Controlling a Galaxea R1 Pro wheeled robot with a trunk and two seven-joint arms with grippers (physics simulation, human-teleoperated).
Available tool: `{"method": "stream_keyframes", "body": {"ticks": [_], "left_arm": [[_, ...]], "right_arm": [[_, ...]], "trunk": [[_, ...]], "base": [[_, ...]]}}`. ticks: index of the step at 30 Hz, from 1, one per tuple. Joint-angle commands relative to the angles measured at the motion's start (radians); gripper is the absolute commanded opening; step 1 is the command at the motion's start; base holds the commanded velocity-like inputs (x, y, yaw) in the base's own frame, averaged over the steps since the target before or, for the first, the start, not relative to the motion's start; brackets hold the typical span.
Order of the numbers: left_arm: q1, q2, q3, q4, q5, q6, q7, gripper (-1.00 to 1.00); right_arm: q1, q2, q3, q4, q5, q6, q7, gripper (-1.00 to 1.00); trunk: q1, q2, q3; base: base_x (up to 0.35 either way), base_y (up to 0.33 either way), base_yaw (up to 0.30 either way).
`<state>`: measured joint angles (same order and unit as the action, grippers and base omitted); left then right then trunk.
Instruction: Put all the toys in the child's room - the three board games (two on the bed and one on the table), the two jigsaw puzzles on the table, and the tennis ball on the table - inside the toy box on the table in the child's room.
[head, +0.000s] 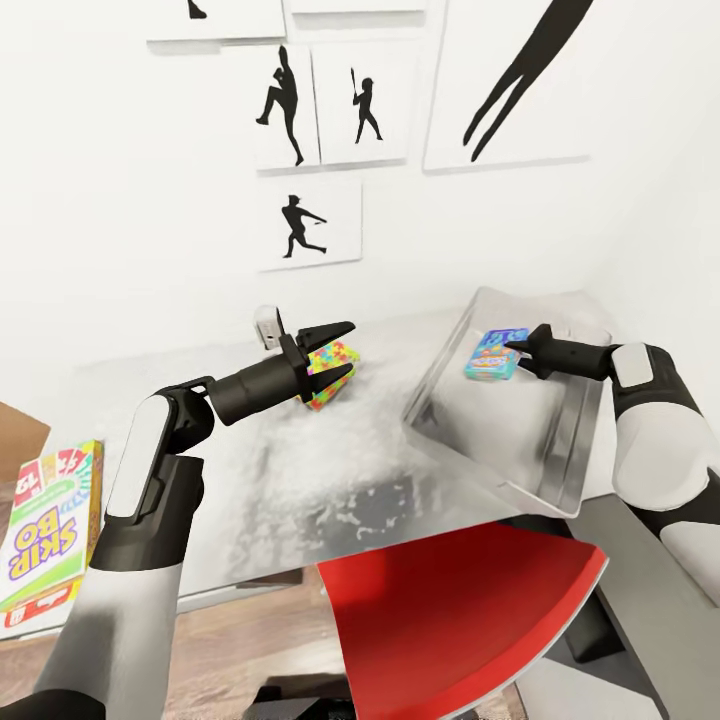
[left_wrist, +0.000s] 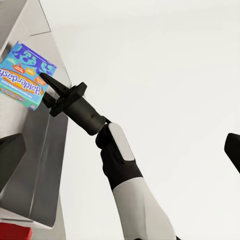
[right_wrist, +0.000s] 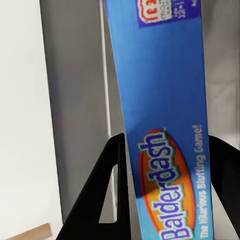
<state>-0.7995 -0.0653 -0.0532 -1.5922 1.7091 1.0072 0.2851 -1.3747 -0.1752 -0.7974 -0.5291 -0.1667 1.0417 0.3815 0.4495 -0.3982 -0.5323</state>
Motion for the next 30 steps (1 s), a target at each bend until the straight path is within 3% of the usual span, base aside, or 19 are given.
{"method": "stream_keyframes", "body": {"ticks": [1,30], "left_arm": [[-0.001,-0.001,0.0,0.0,0.011,0.002,0.011,1.0],[-0.028,-0.01,0.001,0.0,0.016,0.002,0.014,1.0]], "right_arm": [[-0.001,0.0,-0.005,0.0,-0.002,0.005,-0.001,-1.0],[-0.047,-0.007,-0.003,-0.007,-0.002,0.005,0.001,-1.0]], "trunk": [[0.0,-0.002,-0.003],[0.0,-0.002,-0.046]], "base": [[0.0,0.0,0.0],[0.0,0.0,0.0]]}}
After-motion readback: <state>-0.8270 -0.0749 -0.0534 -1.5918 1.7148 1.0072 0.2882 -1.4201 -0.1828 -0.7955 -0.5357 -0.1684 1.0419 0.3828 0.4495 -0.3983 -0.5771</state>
